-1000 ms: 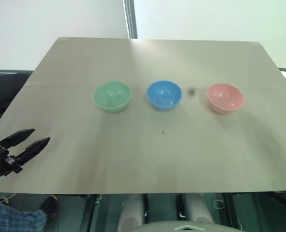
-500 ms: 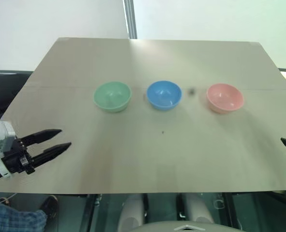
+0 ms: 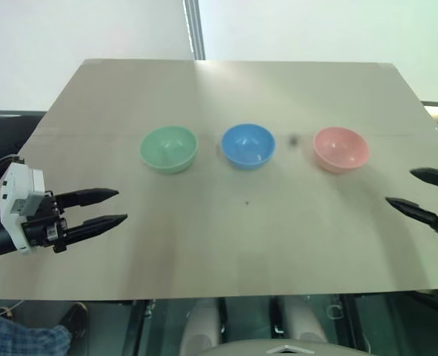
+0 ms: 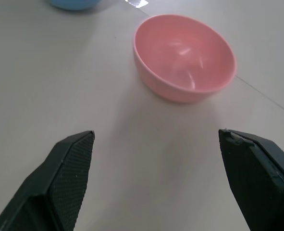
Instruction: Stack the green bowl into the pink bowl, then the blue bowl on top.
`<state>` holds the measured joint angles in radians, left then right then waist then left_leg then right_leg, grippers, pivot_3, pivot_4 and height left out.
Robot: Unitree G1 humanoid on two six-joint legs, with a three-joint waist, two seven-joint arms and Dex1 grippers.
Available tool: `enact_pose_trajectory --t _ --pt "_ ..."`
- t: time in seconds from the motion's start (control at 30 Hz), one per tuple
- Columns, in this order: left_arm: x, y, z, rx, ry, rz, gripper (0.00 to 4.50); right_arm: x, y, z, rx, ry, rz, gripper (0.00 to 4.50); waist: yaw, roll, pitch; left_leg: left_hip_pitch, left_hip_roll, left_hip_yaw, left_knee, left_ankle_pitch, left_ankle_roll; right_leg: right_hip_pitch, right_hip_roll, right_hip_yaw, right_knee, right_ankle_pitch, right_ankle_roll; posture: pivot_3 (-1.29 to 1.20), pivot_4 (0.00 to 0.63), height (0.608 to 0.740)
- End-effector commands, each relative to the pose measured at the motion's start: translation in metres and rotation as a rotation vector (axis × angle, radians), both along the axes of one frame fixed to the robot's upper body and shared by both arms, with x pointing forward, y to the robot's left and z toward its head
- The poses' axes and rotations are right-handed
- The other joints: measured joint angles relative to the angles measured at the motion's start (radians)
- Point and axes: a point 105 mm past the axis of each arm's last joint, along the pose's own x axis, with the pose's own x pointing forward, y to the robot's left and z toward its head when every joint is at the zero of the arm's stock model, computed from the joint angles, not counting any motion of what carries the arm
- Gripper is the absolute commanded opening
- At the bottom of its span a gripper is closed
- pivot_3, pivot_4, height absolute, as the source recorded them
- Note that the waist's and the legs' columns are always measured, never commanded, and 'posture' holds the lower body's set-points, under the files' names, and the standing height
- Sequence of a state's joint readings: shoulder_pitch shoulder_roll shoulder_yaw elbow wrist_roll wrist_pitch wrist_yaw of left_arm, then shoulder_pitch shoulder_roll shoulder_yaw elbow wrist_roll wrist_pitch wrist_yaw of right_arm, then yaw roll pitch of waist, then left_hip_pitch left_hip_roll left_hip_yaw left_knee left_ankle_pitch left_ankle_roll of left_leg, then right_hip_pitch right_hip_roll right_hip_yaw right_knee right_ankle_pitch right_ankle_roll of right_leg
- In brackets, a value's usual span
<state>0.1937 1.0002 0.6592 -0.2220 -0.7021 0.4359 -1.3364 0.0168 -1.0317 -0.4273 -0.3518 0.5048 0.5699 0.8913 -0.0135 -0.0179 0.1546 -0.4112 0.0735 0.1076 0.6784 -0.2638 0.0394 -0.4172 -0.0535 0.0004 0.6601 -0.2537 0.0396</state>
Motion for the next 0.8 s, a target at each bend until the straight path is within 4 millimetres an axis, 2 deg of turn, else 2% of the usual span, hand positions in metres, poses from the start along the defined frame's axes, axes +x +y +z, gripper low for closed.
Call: enact_pose_trajectory --t 0.03,0.23,0.5,0.6,0.63,0.67,0.7,0.8 --pt "0.001 -0.003 0.011 -0.009 -0.035 -0.02 2.92 0.024 0.02 0.009 -0.041 -0.067 0.013 4.5 0.002 0.0 0.0 -0.001 0.0 0.0 0.0 0.0 0.0 0.0 0.0 0.0 0.0 0.0 0.0 0.0 0.15 0.74" --pt "0.006 -0.005 0.012 -0.02 -0.05 -0.017 2.92 0.068 0.024 -0.005 -0.154 -0.05 -0.044 4.5 0.003 0.0 0.0 -0.004 -0.001 0.002 0.0 0.0 0.0 -0.004 0.0 0.0 0.0 0.0 0.0 0.0 0.15 0.74" --pt "0.007 -0.004 0.018 -0.037 -0.08 -0.008 2.92 0.093 0.023 -0.027 -0.202 0.065 -0.074 4.5 -0.002 0.0 0.001 -0.005 0.0 0.009 0.0 0.001 -0.001 -0.006 0.0 0.001 0.001 0.0 0.0 0.0 0.15 0.74" --pt "0.007 -0.004 0.018 -0.036 -0.08 -0.004 2.92 0.1 0.029 -0.032 -0.196 0.081 -0.065 4.5 -0.002 0.0 0.001 -0.005 0.0 0.01 0.0 0.001 -0.001 -0.007 0.001 0.003 0.002 0.001 0.001 0.0 0.15 0.74" --pt "0.007 -0.004 0.017 -0.036 -0.079 -0.004 2.99 0.101 0.031 -0.033 -0.193 0.085 -0.062 3.87 -0.002 0.0 0.001 -0.005 0.0 0.01 0.0 0.001 -0.001 -0.007 0.001 0.003 0.002 0.001 0.001 0.0 0.15 0.74" --pt "0.007 -0.004 0.018 -0.037 -0.08 -0.003 2.99 0.102 0.033 -0.033 -0.195 0.085 -0.049 3.79 -0.002 0.0 0.001 -0.005 0.0 0.01 0.0 0.001 -0.001 -0.007 0.001 0.003 0.002 0.001 0.001 0.0 0.15 0.74" --pt "0.006 -0.004 0.018 -0.037 -0.08 -0.002 2.99 0.102 0.035 -0.034 -0.198 0.084 -0.034 3.52 -0.001 0.0 0.001 -0.005 0.0 0.01 0.0 0.001 -0.001 -0.007 0.001 0.003 0.002 0.001 0.001 0.0 0.15 0.74" --pt "0.006 -0.003 0.02 -0.038 -0.082 0.006 2.99 0.102 0.039 -0.035 -0.192 0.087 -0.021 2.04 0.001 0.0 0.001 -0.005 0.0 0.01 0.0 0.002 -0.003 -0.007 0.001 0.003 0.002 0.001 0.002 0.0 0.15 0.74"
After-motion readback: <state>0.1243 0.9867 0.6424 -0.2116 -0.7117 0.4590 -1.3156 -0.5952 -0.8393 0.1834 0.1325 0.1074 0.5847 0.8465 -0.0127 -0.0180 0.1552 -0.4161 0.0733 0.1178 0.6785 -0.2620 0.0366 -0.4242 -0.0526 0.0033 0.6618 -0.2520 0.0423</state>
